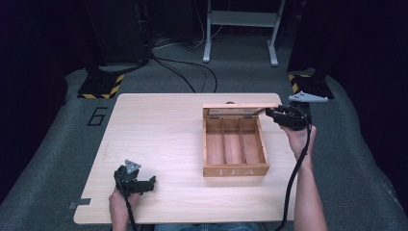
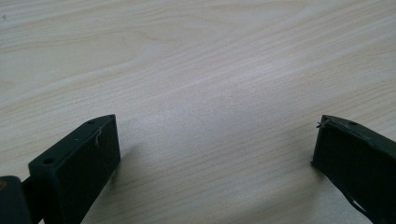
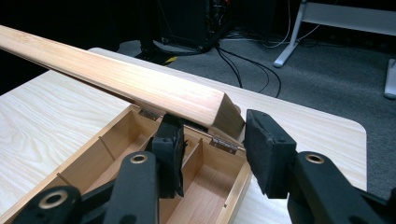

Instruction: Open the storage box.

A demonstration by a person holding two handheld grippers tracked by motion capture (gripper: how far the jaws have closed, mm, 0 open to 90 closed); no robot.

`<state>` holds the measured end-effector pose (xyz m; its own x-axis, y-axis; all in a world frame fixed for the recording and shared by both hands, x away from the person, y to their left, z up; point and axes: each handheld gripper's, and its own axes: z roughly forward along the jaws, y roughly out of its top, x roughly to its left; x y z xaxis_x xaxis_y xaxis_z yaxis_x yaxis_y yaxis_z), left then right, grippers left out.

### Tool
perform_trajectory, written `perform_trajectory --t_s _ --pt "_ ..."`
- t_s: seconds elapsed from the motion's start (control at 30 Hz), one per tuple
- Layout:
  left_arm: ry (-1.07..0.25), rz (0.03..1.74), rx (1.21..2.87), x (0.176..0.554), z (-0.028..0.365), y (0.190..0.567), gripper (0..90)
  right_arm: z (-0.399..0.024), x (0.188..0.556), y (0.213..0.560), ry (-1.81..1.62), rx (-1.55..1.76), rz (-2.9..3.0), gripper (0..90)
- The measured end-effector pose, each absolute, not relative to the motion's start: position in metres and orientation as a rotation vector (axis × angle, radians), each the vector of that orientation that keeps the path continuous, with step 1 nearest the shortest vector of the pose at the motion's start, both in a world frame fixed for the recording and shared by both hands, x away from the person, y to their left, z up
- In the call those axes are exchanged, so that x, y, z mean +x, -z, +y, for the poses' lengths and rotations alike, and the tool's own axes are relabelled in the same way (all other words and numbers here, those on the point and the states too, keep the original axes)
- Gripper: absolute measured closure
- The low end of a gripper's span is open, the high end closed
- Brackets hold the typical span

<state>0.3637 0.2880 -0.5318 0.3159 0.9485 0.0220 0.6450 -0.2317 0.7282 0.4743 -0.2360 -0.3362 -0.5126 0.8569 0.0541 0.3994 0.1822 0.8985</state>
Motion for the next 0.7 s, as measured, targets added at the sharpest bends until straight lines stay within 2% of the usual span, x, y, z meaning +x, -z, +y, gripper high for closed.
perform_trajectory --t_s 0.7 --pt "-0.633 1.406 1.961 0.3636 0.2875 0.532 0.4 -0.2362 0.4745 0.3363 -1.295 1.174 1.996 58.5"
